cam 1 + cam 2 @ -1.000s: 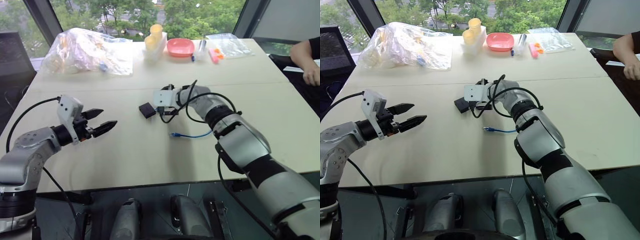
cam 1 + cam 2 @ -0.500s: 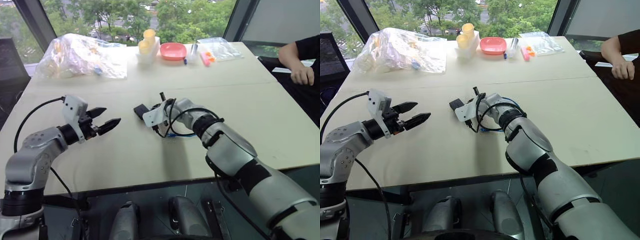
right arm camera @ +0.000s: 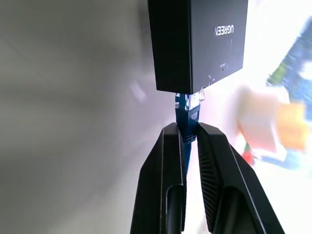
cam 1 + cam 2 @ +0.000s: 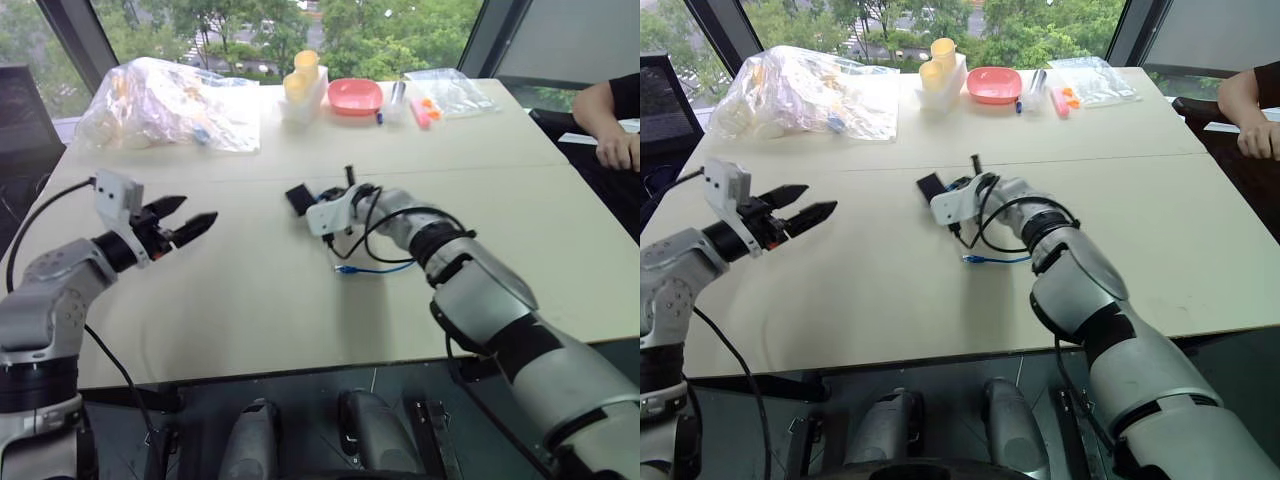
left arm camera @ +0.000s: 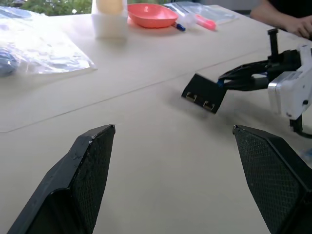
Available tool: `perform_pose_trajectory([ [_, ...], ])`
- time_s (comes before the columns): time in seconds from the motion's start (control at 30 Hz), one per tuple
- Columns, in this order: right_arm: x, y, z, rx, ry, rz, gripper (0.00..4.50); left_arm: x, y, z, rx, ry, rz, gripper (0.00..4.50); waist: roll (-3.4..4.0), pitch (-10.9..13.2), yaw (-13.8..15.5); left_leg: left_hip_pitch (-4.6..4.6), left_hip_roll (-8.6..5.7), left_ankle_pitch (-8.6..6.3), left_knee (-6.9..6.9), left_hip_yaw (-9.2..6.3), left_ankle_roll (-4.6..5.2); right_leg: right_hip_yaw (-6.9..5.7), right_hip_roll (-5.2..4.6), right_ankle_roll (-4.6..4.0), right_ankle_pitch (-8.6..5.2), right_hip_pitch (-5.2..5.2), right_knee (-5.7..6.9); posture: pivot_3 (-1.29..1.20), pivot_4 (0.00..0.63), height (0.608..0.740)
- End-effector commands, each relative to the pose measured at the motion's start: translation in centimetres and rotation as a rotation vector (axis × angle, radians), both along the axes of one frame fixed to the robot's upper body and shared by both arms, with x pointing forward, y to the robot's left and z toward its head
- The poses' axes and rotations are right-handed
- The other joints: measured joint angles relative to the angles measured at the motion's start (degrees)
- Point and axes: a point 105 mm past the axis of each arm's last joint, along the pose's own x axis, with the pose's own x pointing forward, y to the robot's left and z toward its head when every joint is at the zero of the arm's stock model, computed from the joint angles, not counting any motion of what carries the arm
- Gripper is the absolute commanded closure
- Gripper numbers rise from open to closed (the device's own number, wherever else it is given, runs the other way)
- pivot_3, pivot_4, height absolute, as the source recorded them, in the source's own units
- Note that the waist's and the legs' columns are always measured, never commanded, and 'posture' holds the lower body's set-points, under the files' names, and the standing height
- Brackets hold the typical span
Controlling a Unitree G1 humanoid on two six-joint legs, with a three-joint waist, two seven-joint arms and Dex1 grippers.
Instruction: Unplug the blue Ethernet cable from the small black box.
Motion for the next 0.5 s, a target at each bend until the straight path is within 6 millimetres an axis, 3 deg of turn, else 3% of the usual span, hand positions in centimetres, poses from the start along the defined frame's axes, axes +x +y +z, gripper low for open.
perform_pose_trajectory([
  [0.03, 0.4, -0.1, 5.4, 0.127, -0.177, 0.04, 4.06, 1.6, -1.0, 1.9, -0.036, -0.056, -0.067, 0.43, 0.0, 0.0, 0.4, -0.03, -0.01, 0.0, -0.03, 0.03, 0.0, 0.01, -0.01, 0.03, -0.01, -0.03, -0.04, 0.0, 0.15, 0.74],
  [0.3, -0.7, -0.1, 9.3, 0.265, -0.385, 0.076, 4.06, 5.4, -7.3, 4.7, -0.412, 0.013, -0.385, 0.43, -0.02, 0.0, 0.3, -0.05, -0.05, -0.01, -0.08, 0.03, 0.01, 0.02, 0.01, 0.39, 0.03, -0.01, -0.04, 0.0, 0.15, 0.74],
  [0.5, -2.1, -0.6, 11.4, 0.328, -0.499, 0.065, 4.06, 8.8, -9.9, 7.2, -0.589, 0.022, -0.397, 0.43, -0.02, 0.0, 0.3, -0.04, -0.06, -0.02, -0.08, 0.0, 0.04, 0.01, 0.06, 0.47, 0.0, -0.01, -0.03, 0.0, 0.15, 0.74],
])
